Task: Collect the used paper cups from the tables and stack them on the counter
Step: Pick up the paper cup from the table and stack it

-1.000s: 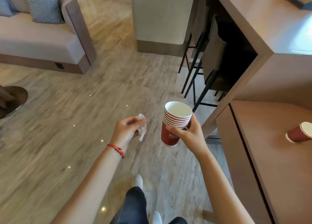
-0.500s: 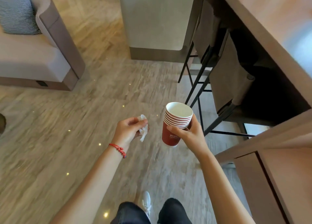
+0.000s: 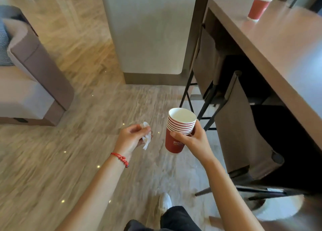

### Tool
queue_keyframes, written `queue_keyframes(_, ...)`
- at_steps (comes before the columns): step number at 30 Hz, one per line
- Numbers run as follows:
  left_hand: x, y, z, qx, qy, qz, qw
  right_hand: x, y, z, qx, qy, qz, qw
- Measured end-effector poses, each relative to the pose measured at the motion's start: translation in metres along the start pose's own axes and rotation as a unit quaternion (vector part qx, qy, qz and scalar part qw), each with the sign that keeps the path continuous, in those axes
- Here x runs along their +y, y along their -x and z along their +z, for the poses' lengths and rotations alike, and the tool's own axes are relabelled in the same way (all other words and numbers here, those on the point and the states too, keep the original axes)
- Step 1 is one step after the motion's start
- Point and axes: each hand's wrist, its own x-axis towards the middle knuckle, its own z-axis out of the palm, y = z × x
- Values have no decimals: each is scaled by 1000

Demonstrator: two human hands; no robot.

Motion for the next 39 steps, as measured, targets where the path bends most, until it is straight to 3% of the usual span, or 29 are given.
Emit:
queue_keyframes(9,61,-148,32,22,16,13,1000,-30,-159,-19,-17,12,-1,1000)
queue_keyframes(24,176,-444,64,-84,-36,22,996,-64,-439,-16,87,-13,-6,996)
queue_keyframes(39,227,-619,159,-149,-34,2,988,-75,-596,-76,175,-4,-5,985)
